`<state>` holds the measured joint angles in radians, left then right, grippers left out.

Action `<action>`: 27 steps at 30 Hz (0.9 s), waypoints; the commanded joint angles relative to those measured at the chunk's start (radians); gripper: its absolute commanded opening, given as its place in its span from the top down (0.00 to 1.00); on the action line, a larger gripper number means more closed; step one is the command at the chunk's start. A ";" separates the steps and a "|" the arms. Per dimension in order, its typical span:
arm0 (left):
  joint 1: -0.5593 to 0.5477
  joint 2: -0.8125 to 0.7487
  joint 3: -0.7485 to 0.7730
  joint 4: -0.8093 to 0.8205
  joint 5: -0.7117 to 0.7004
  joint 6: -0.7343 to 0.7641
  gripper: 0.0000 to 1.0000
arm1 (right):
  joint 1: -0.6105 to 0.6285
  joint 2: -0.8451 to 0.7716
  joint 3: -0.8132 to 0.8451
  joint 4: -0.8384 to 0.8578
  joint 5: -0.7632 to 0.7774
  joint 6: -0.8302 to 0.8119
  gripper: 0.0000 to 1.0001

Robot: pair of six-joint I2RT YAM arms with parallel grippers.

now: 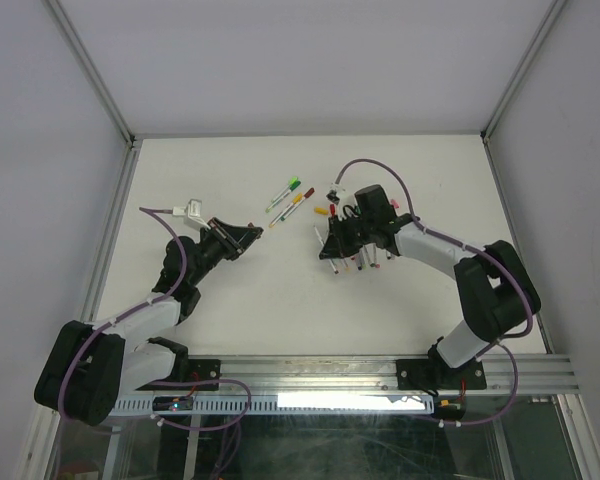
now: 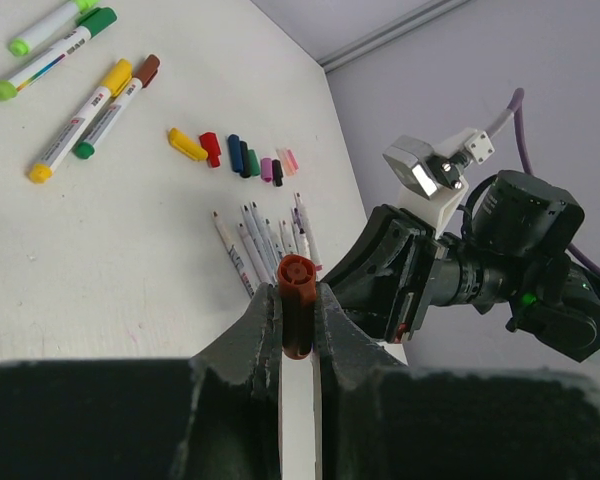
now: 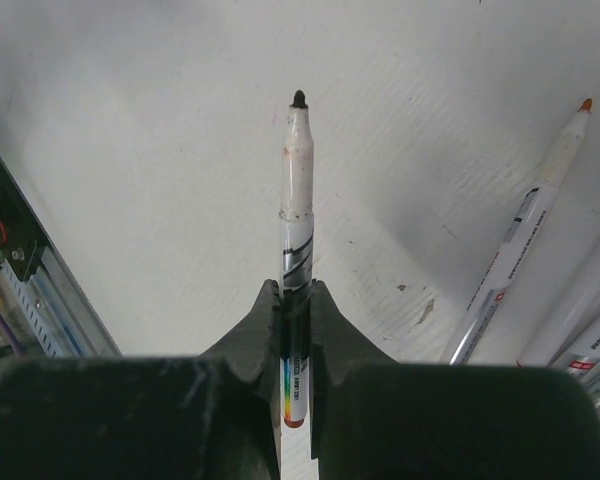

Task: Open the pen caps
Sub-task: Place the pen at the center of the board.

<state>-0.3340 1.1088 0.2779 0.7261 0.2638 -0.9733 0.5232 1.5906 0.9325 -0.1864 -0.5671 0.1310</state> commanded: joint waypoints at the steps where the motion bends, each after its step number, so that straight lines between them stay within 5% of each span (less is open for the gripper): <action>1: 0.000 -0.006 -0.015 0.071 0.015 -0.010 1.00 | 0.017 0.010 0.055 -0.001 0.038 -0.006 1.00; 27: 0.000 0.009 -0.026 0.094 0.054 -0.013 1.00 | 0.080 0.075 0.081 -0.030 0.242 -0.030 1.00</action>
<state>-0.3340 1.1130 0.2497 0.7513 0.2771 -0.9821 0.5808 1.6558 0.9661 -0.2382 -0.4229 0.1116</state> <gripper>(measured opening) 0.088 0.076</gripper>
